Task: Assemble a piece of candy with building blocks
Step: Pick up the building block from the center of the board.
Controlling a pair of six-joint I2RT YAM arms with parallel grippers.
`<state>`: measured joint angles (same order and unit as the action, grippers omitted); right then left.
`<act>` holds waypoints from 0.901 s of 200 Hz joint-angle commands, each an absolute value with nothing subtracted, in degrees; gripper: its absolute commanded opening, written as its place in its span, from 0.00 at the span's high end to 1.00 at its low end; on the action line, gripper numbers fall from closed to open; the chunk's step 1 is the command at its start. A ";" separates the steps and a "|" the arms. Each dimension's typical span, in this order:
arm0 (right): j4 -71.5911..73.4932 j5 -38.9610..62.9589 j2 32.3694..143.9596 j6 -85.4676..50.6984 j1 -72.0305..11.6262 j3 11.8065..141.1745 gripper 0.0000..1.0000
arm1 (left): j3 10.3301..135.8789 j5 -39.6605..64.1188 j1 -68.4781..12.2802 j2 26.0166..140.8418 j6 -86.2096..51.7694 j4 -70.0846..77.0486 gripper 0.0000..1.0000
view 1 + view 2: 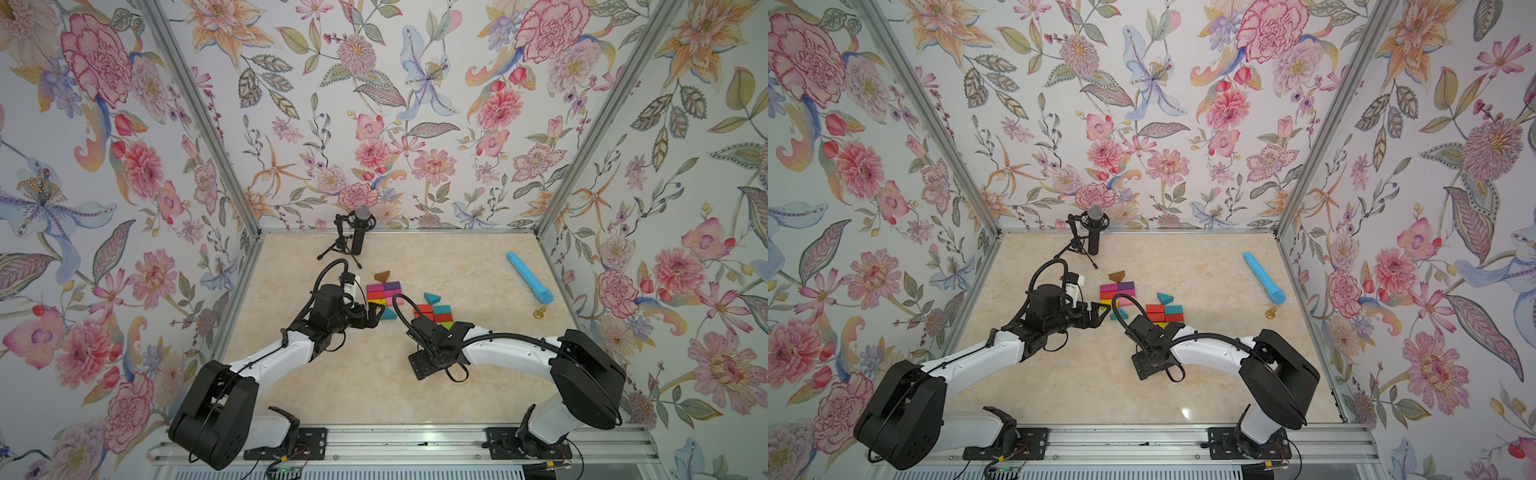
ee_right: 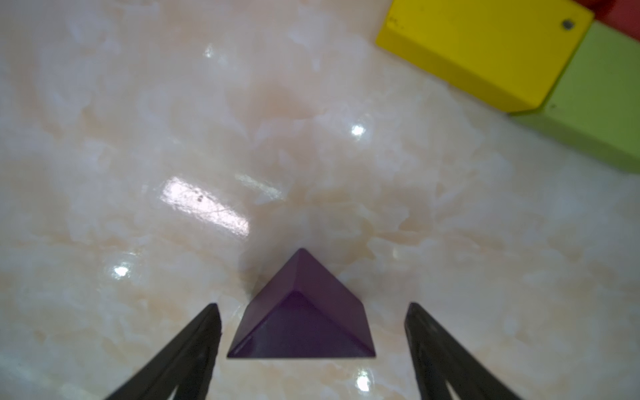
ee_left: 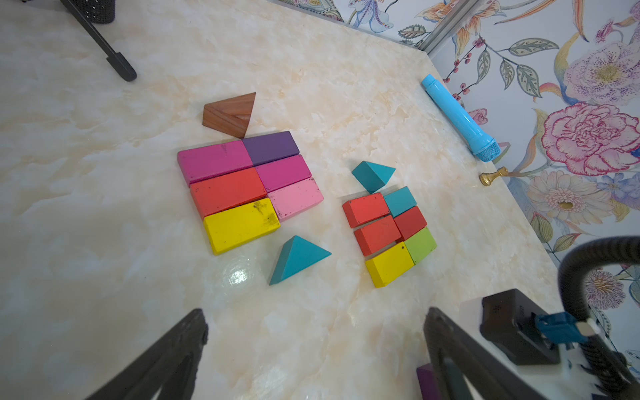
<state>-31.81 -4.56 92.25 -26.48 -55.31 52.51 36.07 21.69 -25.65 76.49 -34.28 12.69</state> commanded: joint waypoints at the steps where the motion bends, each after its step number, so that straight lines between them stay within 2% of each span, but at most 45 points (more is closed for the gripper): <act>1: -31.57 -2.99 93.56 -25.51 -55.65 53.63 0.16 | 35.89 21.52 -24.78 76.46 -33.62 13.11 0.01; 84: -31.46 -2.88 94.08 -24.70 -55.90 53.11 0.29 | 35.61 21.86 -24.78 77.42 -34.17 14.06 0.01; 130: -31.30 -4.80 93.10 -25.82 -56.00 52.10 0.43 | 35.57 21.79 -24.61 77.42 -34.19 14.08 0.01; 180: -28.67 -8.61 84.78 -29.98 -51.12 46.71 0.50 | 35.13 22.84 -24.26 77.53 -34.10 15.47 0.01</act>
